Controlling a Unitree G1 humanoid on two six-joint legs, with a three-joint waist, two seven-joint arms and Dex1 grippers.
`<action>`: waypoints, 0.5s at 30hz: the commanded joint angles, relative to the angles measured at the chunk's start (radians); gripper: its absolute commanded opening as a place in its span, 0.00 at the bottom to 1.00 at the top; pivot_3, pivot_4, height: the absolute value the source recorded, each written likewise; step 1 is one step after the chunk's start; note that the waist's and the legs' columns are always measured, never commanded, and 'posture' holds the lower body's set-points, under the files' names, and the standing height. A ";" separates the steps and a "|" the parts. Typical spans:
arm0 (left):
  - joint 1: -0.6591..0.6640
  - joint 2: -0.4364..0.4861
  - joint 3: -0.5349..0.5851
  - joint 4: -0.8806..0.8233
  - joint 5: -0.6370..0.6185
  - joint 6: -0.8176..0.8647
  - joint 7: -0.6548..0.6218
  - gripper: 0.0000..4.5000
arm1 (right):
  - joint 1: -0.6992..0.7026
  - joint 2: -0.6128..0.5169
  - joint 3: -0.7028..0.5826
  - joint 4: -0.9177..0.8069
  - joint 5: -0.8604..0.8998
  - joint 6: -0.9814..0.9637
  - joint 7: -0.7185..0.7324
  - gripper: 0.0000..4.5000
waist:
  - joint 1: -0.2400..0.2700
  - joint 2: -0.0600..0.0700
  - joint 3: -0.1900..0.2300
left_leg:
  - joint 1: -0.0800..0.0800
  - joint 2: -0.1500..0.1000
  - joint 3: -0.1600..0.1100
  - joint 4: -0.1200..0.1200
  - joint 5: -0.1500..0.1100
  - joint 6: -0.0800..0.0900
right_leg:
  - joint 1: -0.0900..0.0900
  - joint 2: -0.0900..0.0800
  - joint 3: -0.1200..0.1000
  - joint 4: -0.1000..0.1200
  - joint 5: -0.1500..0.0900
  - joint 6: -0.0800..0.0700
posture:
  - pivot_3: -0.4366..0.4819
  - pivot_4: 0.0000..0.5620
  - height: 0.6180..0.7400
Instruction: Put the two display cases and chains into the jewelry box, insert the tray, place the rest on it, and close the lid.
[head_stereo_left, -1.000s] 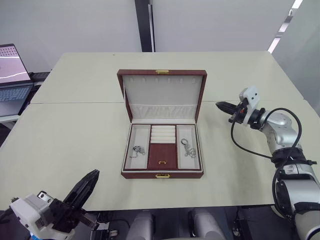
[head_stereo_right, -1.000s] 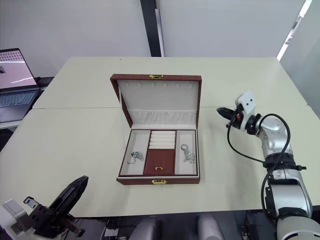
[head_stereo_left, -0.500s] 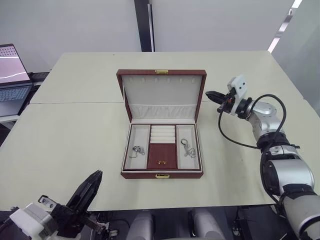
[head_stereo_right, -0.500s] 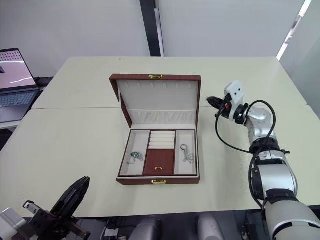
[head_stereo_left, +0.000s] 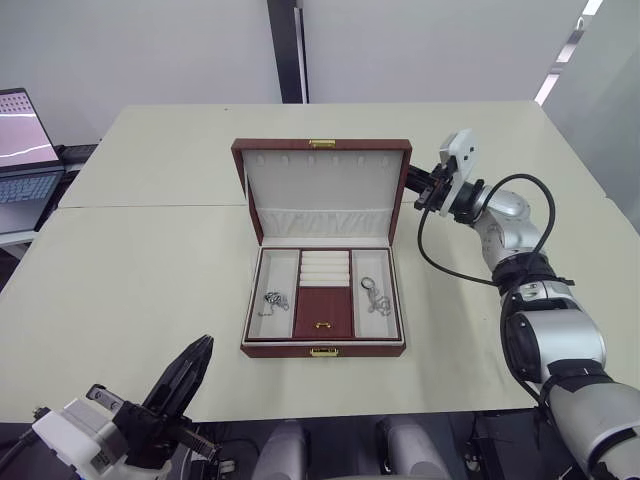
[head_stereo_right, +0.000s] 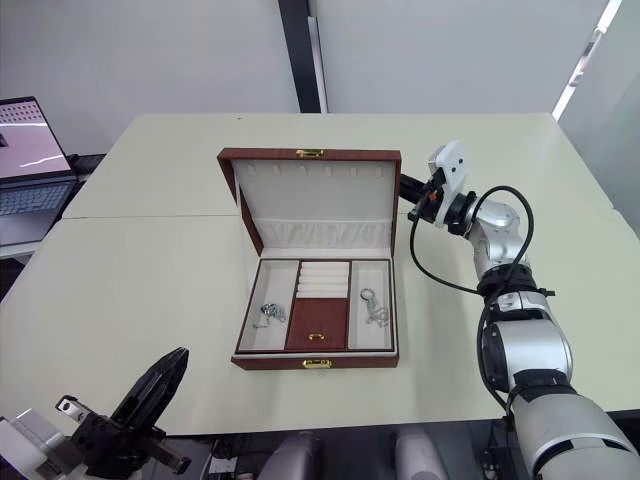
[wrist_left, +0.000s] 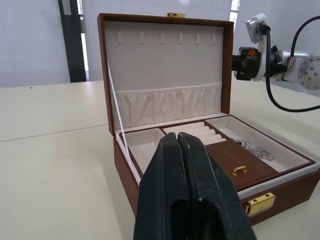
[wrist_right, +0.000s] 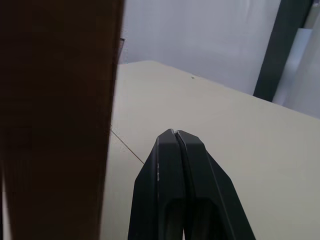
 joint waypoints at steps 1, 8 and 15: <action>0.004 0.014 -0.004 -0.026 0.004 -0.022 0.013 0.00 | 0.031 0.003 0.002 -0.153 0.058 0.088 0.077 0.00 | 0.000 0.000 0.000 | 0.000 0.000 0.000 0.000 0.000 0.000 | 0.000 0.000 0.000 0.000 0.000 0.000 | 0.48 0.27 1.00; -0.004 0.027 -0.020 -0.032 0.005 -0.016 0.040 0.00 | 0.174 -0.067 0.084 -0.461 0.119 0.339 0.240 0.00 | 0.001 0.000 0.000 | 0.000 0.000 -0.001 0.000 0.000 0.000 | 0.000 0.000 -0.001 0.001 0.000 0.000 | 0.48 0.27 1.00; -0.010 0.047 -0.026 -0.026 0.005 -0.016 0.053 0.00 | 0.230 -0.116 0.090 -0.557 0.114 0.393 0.228 0.00 | 0.003 0.000 0.000 | 0.000 0.000 -0.001 0.000 0.000 0.000 | 0.000 0.001 -0.001 0.000 0.000 0.000 | 0.48 0.27 1.00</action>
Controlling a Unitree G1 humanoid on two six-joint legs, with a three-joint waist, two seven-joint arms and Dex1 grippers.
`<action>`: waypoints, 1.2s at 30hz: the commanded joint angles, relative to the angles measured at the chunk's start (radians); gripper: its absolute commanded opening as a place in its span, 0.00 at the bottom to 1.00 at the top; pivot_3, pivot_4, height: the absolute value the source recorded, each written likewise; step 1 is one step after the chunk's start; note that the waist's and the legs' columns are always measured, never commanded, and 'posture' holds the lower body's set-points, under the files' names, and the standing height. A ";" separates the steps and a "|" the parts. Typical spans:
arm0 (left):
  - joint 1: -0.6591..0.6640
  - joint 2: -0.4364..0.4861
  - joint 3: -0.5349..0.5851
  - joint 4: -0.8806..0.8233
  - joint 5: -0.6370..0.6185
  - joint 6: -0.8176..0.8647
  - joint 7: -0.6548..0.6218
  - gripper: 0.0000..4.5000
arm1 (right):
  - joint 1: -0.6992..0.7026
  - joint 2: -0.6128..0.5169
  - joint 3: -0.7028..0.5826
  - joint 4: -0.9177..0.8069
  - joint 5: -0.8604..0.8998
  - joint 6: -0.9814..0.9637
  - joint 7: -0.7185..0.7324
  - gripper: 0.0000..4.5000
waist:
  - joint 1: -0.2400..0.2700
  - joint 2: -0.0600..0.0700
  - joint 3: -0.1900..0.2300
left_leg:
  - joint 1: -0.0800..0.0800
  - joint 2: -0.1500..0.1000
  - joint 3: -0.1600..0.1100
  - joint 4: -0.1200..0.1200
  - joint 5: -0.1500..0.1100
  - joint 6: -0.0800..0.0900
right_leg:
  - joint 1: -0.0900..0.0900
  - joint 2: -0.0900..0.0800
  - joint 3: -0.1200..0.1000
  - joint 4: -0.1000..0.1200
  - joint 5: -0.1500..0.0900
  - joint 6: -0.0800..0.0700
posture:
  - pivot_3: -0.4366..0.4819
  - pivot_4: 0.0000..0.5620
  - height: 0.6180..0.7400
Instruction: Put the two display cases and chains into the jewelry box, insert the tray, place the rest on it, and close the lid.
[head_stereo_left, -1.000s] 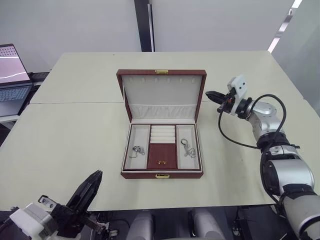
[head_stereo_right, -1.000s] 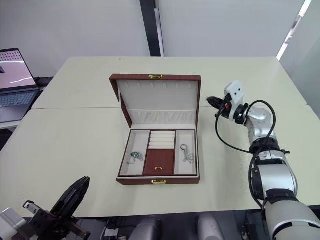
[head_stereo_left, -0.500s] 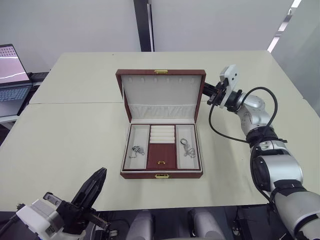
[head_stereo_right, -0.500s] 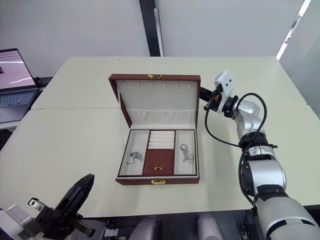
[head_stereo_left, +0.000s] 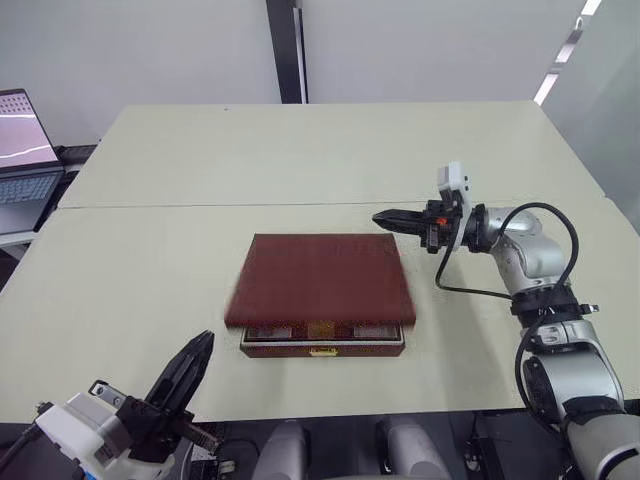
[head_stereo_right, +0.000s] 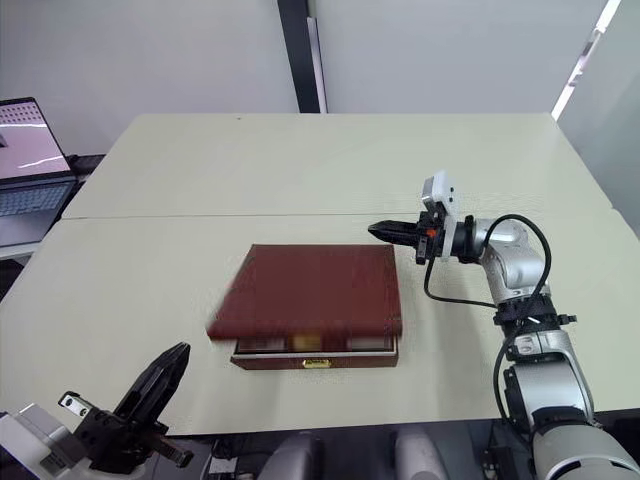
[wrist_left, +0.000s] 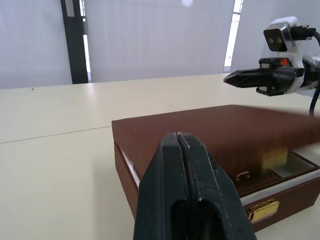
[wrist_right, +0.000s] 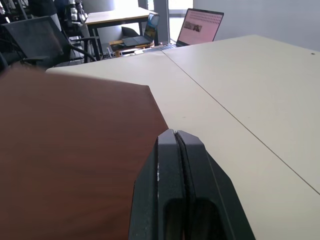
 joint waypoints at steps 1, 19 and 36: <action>0.000 0.016 -0.001 -0.023 0.003 -0.011 0.006 0.00 | -0.008 -0.019 -0.024 -0.035 0.013 -0.012 -0.017 0.00 | 0.000 0.000 0.000 | 0.000 0.000 0.000 0.000 0.000 0.000 | 0.000 0.000 0.000 0.000 0.000 0.000 | 0.48 0.27 1.00; -0.430 0.328 0.227 0.366 -0.161 0.362 0.085 0.48 | 0.350 -0.215 -0.212 -0.200 0.052 -0.016 -0.149 0.61 | 0.016 0.001 0.000 | 0.000 -0.001 -0.002 0.002 0.000 0.000 | 0.000 0.000 -0.001 0.003 0.000 0.000 | 0.48 0.27 1.00; -0.883 0.570 0.153 1.022 0.011 0.355 -0.269 0.99 | 0.633 -0.383 -0.345 -0.107 0.025 -0.144 -0.162 1.00 | 0.012 0.001 0.000 | 0.002 -0.001 -0.001 0.001 0.000 0.000 | 0.000 0.000 -0.001 0.005 0.000 0.000 | 0.48 0.27 1.00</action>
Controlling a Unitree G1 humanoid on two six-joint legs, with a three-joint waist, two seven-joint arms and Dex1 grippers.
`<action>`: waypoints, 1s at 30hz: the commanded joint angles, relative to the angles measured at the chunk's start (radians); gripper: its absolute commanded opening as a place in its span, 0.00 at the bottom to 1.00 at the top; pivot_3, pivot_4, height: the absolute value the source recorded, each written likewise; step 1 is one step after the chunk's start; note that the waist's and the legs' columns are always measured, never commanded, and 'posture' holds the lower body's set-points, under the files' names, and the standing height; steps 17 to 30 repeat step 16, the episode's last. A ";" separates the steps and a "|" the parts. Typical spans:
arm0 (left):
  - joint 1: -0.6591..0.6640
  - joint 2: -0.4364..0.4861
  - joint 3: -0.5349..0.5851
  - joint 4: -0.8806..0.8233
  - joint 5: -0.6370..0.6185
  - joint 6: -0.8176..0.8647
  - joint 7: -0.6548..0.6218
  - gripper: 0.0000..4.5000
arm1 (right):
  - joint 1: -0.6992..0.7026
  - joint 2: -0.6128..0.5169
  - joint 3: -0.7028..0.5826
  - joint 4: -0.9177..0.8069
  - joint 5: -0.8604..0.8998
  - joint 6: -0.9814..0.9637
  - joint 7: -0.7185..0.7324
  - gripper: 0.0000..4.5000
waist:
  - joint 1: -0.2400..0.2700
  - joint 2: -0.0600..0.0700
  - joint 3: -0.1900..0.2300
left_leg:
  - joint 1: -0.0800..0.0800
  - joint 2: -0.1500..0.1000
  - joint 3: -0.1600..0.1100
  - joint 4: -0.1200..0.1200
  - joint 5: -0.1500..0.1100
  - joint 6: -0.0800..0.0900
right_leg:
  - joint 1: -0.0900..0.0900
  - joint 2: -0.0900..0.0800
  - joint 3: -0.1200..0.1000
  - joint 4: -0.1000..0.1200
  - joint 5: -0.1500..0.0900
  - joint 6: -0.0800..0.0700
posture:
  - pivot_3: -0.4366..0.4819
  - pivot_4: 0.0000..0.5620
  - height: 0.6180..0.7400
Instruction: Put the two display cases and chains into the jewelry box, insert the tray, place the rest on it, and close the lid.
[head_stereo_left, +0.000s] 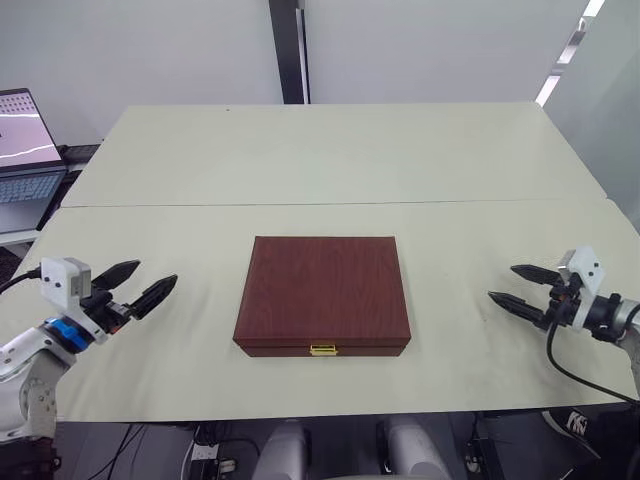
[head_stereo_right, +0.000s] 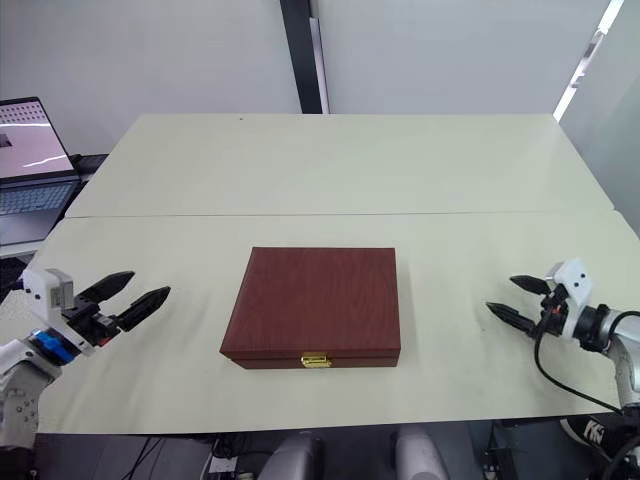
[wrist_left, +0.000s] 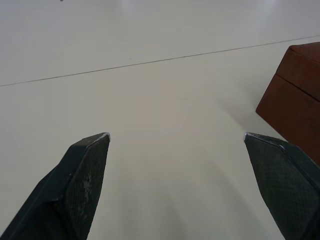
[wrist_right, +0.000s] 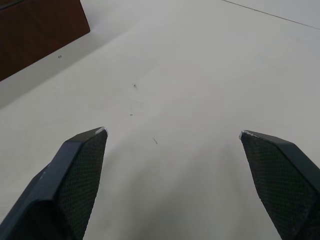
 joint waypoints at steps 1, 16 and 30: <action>-0.004 0.022 -0.012 -0.002 0.060 -0.024 0.005 0.99 | 0.015 -0.019 -0.050 -0.024 0.019 -0.016 -0.017 1.00 | 0.000 0.000 0.000 | 0.000 0.001 0.000 0.000 0.000 0.000 | 0.000 0.000 0.000 0.000 0.000 0.000 | 0.48 0.27 1.00; 0.004 0.006 0.009 -0.031 0.102 0.008 0.063 0.99 | 0.049 -0.031 -0.064 -0.065 0.047 0.025 -0.042 1.00 | 0.003 0.000 0.000 | 0.000 0.002 0.000 0.000 0.000 0.000 | 0.000 -0.001 0.000 0.000 0.000 0.000 | 0.48 0.27 1.00; 0.004 0.006 0.009 -0.031 0.102 0.008 0.063 0.99 | 0.049 -0.031 -0.064 -0.065 0.047 0.025 -0.042 1.00 | 0.003 0.000 0.000 | 0.000 0.002 0.000 0.000 0.000 0.000 | 0.000 -0.001 0.000 0.000 0.000 0.000 | 0.48 0.27 1.00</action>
